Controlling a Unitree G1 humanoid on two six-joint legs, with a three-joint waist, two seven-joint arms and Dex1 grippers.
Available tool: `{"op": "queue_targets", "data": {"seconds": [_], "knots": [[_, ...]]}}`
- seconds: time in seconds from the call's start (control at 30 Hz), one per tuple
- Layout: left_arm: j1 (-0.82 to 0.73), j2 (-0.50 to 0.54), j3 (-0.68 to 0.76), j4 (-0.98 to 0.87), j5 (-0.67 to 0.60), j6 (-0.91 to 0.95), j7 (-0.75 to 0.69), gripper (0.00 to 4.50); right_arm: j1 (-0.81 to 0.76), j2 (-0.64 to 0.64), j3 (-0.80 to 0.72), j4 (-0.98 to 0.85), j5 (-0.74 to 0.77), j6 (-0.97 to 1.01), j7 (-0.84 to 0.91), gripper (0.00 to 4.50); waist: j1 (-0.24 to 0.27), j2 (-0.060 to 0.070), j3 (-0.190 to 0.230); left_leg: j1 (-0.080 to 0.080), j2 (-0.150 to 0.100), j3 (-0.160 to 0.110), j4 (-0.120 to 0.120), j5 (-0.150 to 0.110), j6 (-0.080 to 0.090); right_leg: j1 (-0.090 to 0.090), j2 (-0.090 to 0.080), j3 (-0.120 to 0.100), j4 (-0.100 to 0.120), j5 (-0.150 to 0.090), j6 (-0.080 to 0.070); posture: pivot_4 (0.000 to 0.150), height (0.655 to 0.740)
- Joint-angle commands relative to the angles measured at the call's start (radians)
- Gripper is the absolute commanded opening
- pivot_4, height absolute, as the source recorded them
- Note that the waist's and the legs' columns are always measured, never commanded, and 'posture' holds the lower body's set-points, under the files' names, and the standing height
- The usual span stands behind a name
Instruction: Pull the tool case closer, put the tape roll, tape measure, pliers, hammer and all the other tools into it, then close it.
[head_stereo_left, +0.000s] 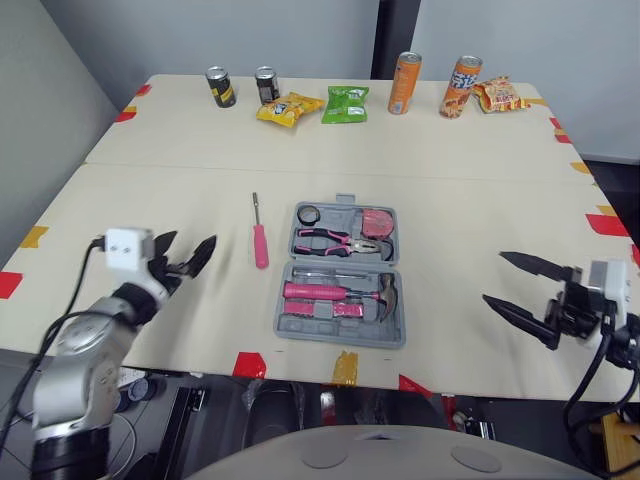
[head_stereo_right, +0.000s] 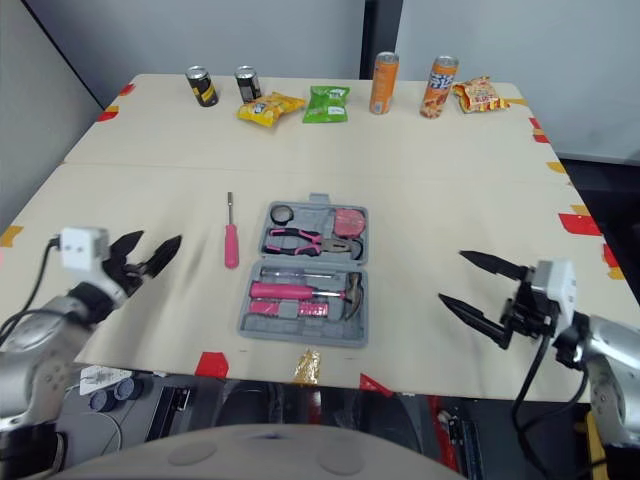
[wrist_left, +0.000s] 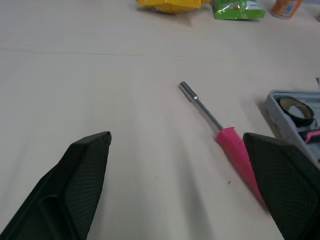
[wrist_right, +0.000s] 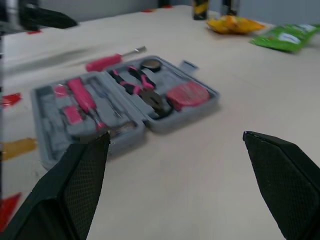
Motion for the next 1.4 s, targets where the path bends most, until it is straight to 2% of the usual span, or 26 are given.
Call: {"op": "queue_targets", "data": {"seconds": [0.03,0.2,0.3,0.47,0.73,1.2,1.4], "knots": [[-0.07,-0.03,-0.05,-0.061,0.042,0.11,0.146,4.46,-0.049,-0.017,0.024,-0.076,0.032,0.041,0.011,4.5,0.002,0.0,0.0,0.0,0.0,0.0,0.0,0.001,-0.003,0.0,0.0,0.0,0.0,0.0,0.0,0.15,0.7385],[-0.173,-0.132,-0.133,-0.077,0.069,0.222,0.287,4.46,-0.112,-0.012,0.064,-0.11,0.026,0.06,0.023,4.5,0.01,0.0,0.0,-0.001,-0.005,0.0,0.001,0.003,-0.009,0.0,0.001,0.001,0.0,0.0,0.0,0.15,0.7385],[-0.226,-0.229,-0.185,-0.053,0.111,0.264,0.395,4.46,-0.139,-0.016,0.085,-0.132,0.035,0.076,0.035,4.5,0.016,-0.001,0.0,-0.002,-0.005,0.0,0.002,0.003,-0.01,0.0,0.0,0.001,0.0,0.001,0.001,0.15,0.7385],[-0.267,-0.295,-0.208,-0.008,0.19,0.304,0.499,4.46,-0.157,-0.024,0.094,-0.166,0.048,0.104,0.045,4.5,0.017,-0.001,0.0,-0.002,-0.006,0.0,0.002,0.003,-0.011,0.0,0.001,0.002,0.0,0.001,0.002,0.15,0.7385],[-0.293,-0.33,-0.214,0.033,0.226,0.323,0.521,4.46,-0.186,-0.039,0.096,-0.197,0.062,0.142,0.049,4.5,0.027,-0.001,0.0,-0.002,-0.006,0.0,0.002,0.003,-0.012,0.001,0.001,0.002,-0.001,0.002,0.003,0.15,0.7385],[-0.308,-0.356,-0.213,0.065,0.261,0.341,0.513,4.46,-0.184,-0.031,0.075,-0.136,-0.005,0.128,-0.042,4.5,0.037,-0.001,0.0,-0.003,-0.006,0.0,0.003,0.003,-0.013,0.0,0.0,0.002,-0.002,0.002,0.003,0.15,0.7385],[-0.314,-0.363,-0.21,0.066,0.264,0.35,0.513,4.46,-0.172,-0.031,0.078,-0.118,-0.011,0.101,-0.029,4.5,0.041,-0.001,0.0,-0.003,-0.006,0.0,0.003,0.003,-0.013,0.0,0.0,0.002,-0.002,0.002,0.003,0.15,0.7385]]}}
